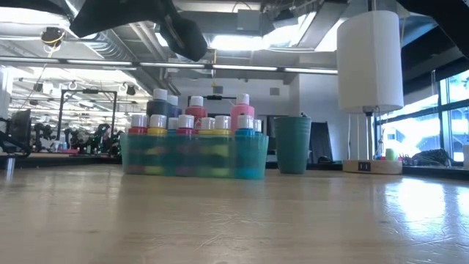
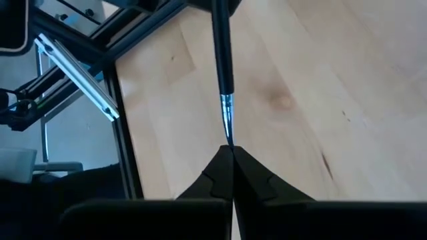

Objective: Pick & Place Paint Supplies
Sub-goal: Put the black paint brush into the dark green cup

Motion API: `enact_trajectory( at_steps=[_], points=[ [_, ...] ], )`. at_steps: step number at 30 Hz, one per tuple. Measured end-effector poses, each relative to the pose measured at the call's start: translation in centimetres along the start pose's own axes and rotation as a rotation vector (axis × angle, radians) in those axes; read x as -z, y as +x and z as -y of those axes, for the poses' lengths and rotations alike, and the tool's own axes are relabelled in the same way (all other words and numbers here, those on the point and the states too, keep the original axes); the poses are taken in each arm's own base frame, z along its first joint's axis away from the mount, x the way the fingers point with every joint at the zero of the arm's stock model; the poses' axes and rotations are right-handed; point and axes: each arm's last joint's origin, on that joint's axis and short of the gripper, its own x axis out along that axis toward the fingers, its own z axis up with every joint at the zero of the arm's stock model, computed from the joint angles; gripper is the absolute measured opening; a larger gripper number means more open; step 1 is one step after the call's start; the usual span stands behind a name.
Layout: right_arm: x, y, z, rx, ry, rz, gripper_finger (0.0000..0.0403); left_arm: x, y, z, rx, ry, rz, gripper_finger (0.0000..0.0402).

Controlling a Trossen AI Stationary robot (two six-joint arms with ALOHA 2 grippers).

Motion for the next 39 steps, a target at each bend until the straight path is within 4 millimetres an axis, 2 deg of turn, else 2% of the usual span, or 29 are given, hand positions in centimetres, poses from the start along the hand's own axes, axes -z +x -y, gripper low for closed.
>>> enact_trajectory(
  at_steps=[10, 39],
  points=[
    [-0.21, 0.00, -0.19, -0.021, -0.006, 0.021, 0.0000, -0.02, 0.00, 0.06, 0.022, -0.003, 0.006, 0.0124],
    [-0.47, -0.03, -0.70, -0.094, -0.014, 0.029, 0.0000, -0.02, 0.11, 0.38, 0.126, 0.007, 0.028, 0.0018]
  ],
)
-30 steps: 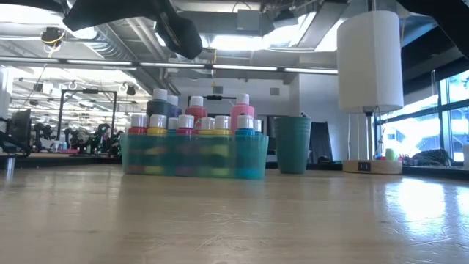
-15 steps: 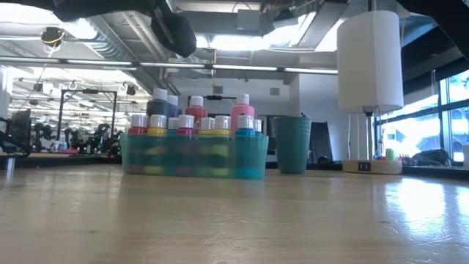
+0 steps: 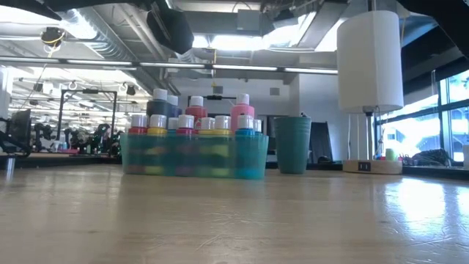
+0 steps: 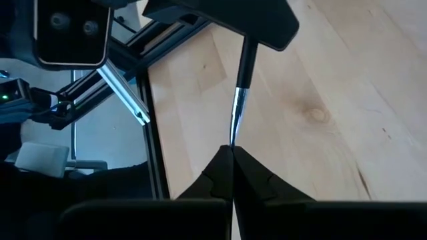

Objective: Pick & Place Paint Supplies
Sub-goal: Put the black paint brush into the dark green cup

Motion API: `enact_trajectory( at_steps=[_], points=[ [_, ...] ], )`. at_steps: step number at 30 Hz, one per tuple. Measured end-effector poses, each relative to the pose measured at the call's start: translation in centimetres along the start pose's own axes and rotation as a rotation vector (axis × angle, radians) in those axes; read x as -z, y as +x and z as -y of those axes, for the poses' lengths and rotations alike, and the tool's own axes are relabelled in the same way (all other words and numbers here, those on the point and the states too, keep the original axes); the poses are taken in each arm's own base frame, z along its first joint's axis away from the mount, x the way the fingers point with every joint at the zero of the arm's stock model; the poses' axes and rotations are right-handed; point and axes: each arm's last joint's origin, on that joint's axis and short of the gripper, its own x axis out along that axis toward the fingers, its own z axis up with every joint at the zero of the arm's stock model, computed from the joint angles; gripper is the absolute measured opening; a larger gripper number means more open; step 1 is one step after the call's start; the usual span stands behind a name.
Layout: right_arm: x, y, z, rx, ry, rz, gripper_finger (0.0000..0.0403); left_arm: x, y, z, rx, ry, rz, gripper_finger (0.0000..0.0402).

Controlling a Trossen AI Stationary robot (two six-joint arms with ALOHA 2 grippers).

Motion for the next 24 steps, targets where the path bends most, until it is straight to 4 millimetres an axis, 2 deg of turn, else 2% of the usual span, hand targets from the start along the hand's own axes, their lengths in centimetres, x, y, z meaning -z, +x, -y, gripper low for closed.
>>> enact_trajectory(
  at_steps=[8, 19, 24],
  points=[
    [0.0, 0.0, 0.0, -0.013, -0.022, -0.011, 0.0014, 0.0, 0.0, 0.0, 0.014, -0.008, 0.005, 0.0016],
    [0.1, 0.0, -0.1, -0.053, 0.033, -0.057, 0.0108, 0.1, 0.0, 0.1, 0.028, -0.004, 0.003, 0.0016],
    [2.0, -0.1, -1.3, -0.138, 0.036, -0.220, 0.0137, 0.4, 0.0, 0.3, 0.053, -0.020, -0.013, 0.0016]
  ],
)
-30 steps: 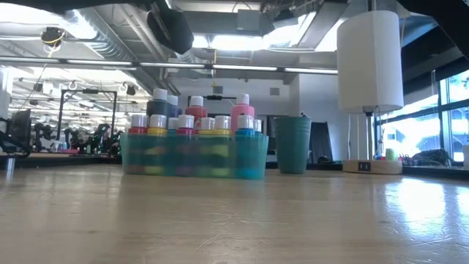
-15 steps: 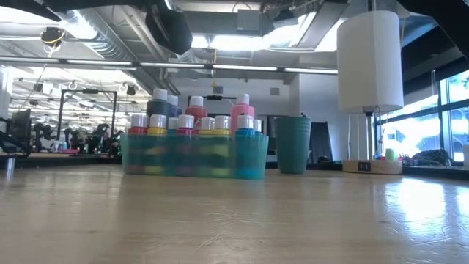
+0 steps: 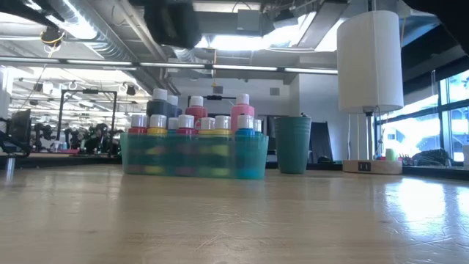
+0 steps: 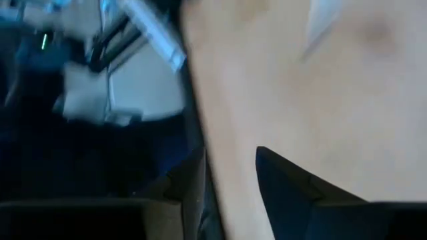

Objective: Pick & Place Paint Supplies
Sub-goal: Put the black paint brush into the dark green cup

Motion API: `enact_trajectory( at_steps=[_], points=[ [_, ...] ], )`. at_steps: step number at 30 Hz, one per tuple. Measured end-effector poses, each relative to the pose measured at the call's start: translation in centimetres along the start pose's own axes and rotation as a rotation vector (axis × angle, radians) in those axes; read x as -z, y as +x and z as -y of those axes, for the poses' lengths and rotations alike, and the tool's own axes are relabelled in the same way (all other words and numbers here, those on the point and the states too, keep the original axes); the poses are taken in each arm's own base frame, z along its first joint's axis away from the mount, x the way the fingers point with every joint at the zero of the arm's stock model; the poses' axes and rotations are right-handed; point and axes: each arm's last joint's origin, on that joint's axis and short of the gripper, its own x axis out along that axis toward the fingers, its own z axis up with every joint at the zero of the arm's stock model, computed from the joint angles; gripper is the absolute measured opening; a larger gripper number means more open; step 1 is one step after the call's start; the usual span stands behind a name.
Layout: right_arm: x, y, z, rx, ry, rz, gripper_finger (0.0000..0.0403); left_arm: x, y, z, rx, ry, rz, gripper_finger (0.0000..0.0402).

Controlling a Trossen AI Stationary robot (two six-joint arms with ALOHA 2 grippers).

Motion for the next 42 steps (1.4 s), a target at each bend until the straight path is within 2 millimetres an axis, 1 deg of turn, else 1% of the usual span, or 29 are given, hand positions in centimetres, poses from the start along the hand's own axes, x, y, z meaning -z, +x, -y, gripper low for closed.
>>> enact_trajectory(
  at_steps=[4, 9, 11, 15, 19, 23, 25, 28, 30, 32, 34, 35, 37, 39, 42],
  points=[
    [2.5, 0.6, -1.9, -0.051, -0.031, -0.096, 0.0141, 0.4, 0.0, 0.0, 0.000, -0.081, -0.020, 0.0016],
    [5.1, 1.2, -4.3, -0.135, -0.077, -0.177, 0.0142, 2.2, -0.8, -1.3, -0.022, -0.297, -0.007, 0.0016],
    [6.1, 1.4, -5.3, -0.154, -0.101, -0.174, 0.0142, 3.3, -1.4, -2.2, -0.018, -0.406, 0.027, 0.0016],
    [7.2, 1.7, -7.3, -0.191, -0.226, -0.055, 0.0141, 5.5, -3.0, -3.8, 0.001, -0.662, 0.159, 0.0016],
    [7.8, 1.8, -8.7, -0.182, -0.453, 0.090, 0.0140, 7.5, -4.1, -4.6, 0.008, -0.920, 0.365, 0.0016],
    [8.3, 1.7, -10.0, -0.139, -0.703, 0.254, 0.0140, 8.4, -4.5, -4.6, 0.069, -1.139, 0.662, 0.0016],
    [8.4, 1.6, -10.6, -0.112, -0.804, 0.322, 0.0140, 8.5, -4.6, -4.3, 0.095, -1.206, 0.866, 0.0016],
    [8.7, 1.4, -11.7, -0.074, -0.956, 0.455, 0.0140, 8.5, -4.3, -3.2, 0.062, -1.249, 1.137, 0.0016],
    [8.9, 1.0, -12.8, -0.031, -1.066, 0.588, 0.0140, 8.6, -3.9, -2.4, 0.016, -1.279, 1.248, 0.0016],
    [9.3, 0.5, -14.0, 0.051, -1.155, 0.722, 0.0140, 8.8, -3.3, -1.8, -0.024, -1.307, 1.308, 0.0016],
    [9.8, -0.1, -14.8, 0.168, -1.174, 0.839, 0.0140, 8.7, -2.7, -1.3, -0.054, -1.317, 1.312, 0.0016],
    [10.0, -0.4, -15.2, 0.231, -1.150, 0.901, 0.0140, 8.7, -2.3, -1.1, -0.063, -1.314, 1.306, 0.0016],
    [10.0, -1.2, -15.7, 0.358, -1.041, 1.011, 0.0140, 8.4, -1.6, -1.1, -0.068, -1.310, 1.284, 0.0016],
    [9.7, -1.7, -15.6, 0.463, -0.959, 1.066, 0.0140, 8.0, -0.9, -1.1, -0.067, -1.307, 1.261, 0.0016],
    [9.0, -1.9, -15.1, 0.569, -0.907, 1.089, 0.0140, 7.4, 0.1, -1.3, -0.057, -1.305, 1.273, 0.0016]
  ],
)
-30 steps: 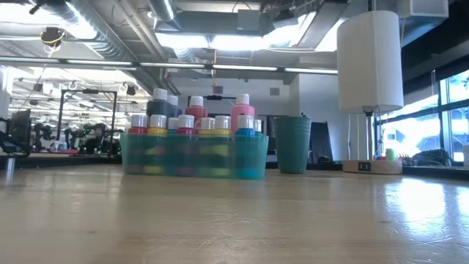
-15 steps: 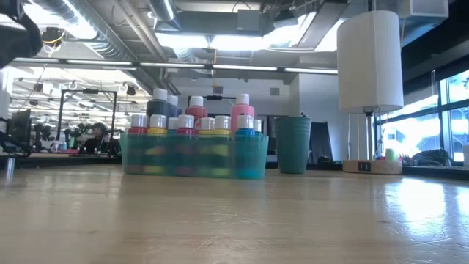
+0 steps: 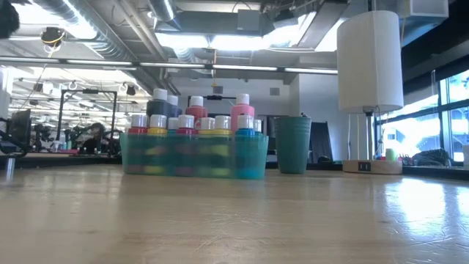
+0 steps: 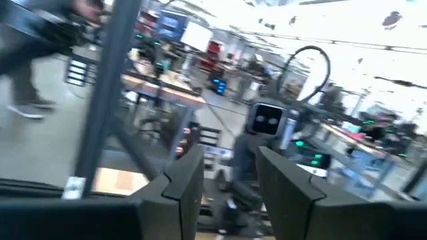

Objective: Pick & Place Paint Supplies
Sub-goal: Put the black paint brush into the dark green cup

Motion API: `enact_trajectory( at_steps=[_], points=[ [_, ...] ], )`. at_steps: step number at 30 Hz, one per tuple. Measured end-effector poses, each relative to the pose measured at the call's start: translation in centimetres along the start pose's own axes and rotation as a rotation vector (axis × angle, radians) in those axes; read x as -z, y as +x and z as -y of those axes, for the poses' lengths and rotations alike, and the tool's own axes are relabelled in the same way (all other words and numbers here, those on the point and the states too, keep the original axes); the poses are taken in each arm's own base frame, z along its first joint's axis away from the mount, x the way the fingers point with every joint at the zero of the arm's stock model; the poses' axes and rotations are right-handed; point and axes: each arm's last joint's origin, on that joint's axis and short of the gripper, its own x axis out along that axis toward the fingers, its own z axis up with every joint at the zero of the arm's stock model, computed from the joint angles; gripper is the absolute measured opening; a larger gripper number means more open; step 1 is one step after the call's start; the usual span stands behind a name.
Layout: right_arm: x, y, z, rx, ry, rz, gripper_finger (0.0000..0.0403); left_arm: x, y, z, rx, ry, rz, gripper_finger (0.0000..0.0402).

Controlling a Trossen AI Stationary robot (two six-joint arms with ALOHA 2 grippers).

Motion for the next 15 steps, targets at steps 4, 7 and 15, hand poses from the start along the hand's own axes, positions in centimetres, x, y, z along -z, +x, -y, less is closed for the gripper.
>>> enact_trajectory(
  at_steps=[4, 7, 15],
  points=[
    [0.7, 1.5, 1.0, 0.000, 0.005, -0.015, 0.0148, 0.8, 1.0, -0.2, 0.029, -0.033, 0.028, 0.0016],
    [1.6, 2.8, 1.8, -0.024, 0.076, -0.045, 0.0172, 1.3, 1.4, -0.1, 0.065, -0.033, 0.028, 0.0016],
    [2.3, 4.2, 2.9, -0.061, 0.133, -0.053, 0.0243, 2.0, 1.7, 0.3, 0.113, -0.037, 0.003, 0.0016]
  ],
)
